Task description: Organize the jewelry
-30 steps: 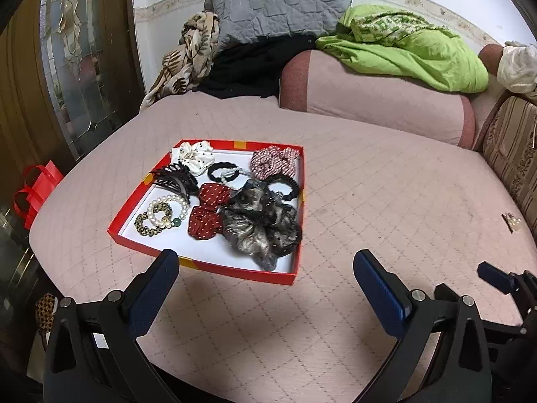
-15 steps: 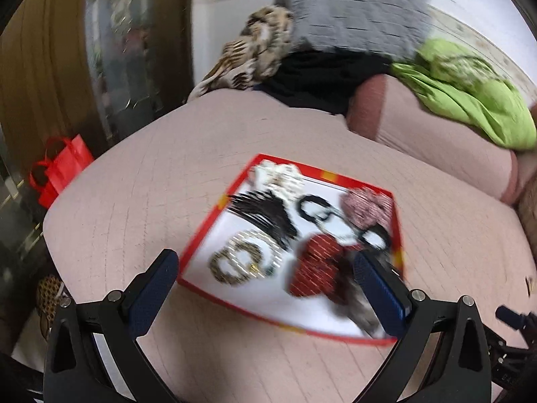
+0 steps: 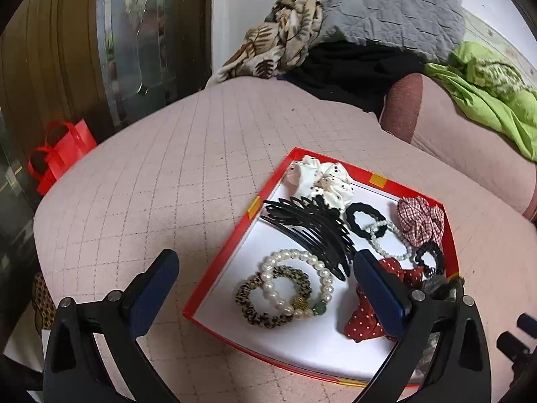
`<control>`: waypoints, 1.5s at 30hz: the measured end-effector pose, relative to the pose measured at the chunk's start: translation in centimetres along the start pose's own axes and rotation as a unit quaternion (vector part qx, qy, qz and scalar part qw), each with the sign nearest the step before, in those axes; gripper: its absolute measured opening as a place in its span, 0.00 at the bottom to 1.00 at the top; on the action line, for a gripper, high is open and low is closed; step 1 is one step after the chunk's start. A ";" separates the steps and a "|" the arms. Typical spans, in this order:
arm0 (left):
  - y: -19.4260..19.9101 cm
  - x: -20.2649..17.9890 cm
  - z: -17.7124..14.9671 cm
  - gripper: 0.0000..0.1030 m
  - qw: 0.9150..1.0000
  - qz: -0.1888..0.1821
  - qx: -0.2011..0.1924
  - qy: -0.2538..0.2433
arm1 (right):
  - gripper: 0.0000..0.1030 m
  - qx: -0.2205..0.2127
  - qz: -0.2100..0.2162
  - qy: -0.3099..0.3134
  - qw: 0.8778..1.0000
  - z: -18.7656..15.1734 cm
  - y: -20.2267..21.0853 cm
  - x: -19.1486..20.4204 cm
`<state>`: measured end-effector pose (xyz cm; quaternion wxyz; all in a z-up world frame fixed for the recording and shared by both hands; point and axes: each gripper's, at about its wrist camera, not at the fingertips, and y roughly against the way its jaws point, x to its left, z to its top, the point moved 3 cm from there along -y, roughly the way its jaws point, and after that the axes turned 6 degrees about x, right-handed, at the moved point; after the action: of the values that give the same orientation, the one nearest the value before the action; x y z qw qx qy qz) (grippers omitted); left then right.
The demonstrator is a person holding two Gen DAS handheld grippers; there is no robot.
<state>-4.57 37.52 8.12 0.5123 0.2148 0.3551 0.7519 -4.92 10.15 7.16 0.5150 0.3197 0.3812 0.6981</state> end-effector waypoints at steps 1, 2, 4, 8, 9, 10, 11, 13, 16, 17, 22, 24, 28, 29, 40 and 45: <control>0.1 -0.4 -0.3 1.00 1.000 -0.001 -0.003 -0.006 | 0.73 -0.001 -0.004 -0.004 1.000 -0.1 0.0 0.1; 0.3 -0.9 -0.6 1.00 1.000 -0.003 -0.005 -0.013 | 0.73 -0.001 -0.007 -0.010 1.000 -0.3 0.0 0.3; 0.9 -1.9 -1.1 1.00 0.999 -0.011 -0.002 -0.033 | 0.73 0.000 -0.016 -0.026 1.000 -0.6 -0.1 0.6; 2.6 -3.2 -2.2 1.00 0.998 -0.026 -0.002 -0.064 | 0.73 -0.003 -0.030 -0.039 0.999 -1.4 0.0 1.7; 3.1 -3.4 -2.6 1.00 0.997 -0.028 -0.002 -0.071 | 0.73 -0.004 -0.034 -0.038 0.999 -1.5 0.2 2.1; 3.5 -3.5 -2.9 1.00 0.997 -0.030 -0.001 -0.073 | 0.73 -0.006 -0.038 -0.037 0.999 -1.7 0.4 2.4; 3.9 -3.6 -3.2 1.00 0.997 -0.031 0.002 -0.073 | 0.73 -0.008 -0.040 -0.037 0.998 -1.8 0.7 2.6; 4.6 -3.5 -3.9 1.00 0.997 -0.027 0.009 -0.067 | 0.73 -0.015 -0.044 -0.029 0.998 -2.0 1.4 3.1; 6.1 -2.9 -4.7 1.00 0.998 -0.034 0.013 -0.043 | 0.75 -0.026 -0.056 -0.023 0.998 -2.3 2.6 3.3; 6.4 -2.8 -4.9 1.00 0.999 -0.036 0.015 -0.039 | 0.77 -0.029 -0.059 -0.023 0.998 -2.4 2.9 3.2; 8.3 -2.4 -5.7 1.00 0.999 -0.031 0.014 -0.027 | 0.78 -0.029 -0.057 -0.031 0.997 -3.1 3.7 3.3; 8.8 -2.3 -5.8 1.00 0.999 -0.028 0.012 -0.027 | 0.79 -0.026 -0.055 -0.032 0.998 -3.5 3.9 3.5; 9.8 -2.3 -6.4 1.00 0.999 -0.026 0.008 -0.030 | 0.79 -0.029 -0.053 -0.031 0.998 -4.1 4.5 3.8; 10.0 -2.4 -6.4 1.00 0.999 -0.027 0.005 -0.030 | 0.80 -0.030 -0.051 -0.031 0.998 -4.2 4.6 3.8; 11.5 -3.3 -7.0 1.00 0.998 -0.043 -0.009 -0.035 | 0.81 -0.038 -0.050 -0.024 0.998 -4.6 5.4 4.1; 11.0 -3.9 -7.6 1.00 0.998 -0.028 -0.001 -0.052 | 0.81 -0.036 -0.051 -0.019 0.998 -4.7 5.3 4.4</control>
<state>-15.06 29.12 11.57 0.5511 0.2430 0.3332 0.7254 -12.55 12.49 9.63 0.5684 0.2947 0.3616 0.6777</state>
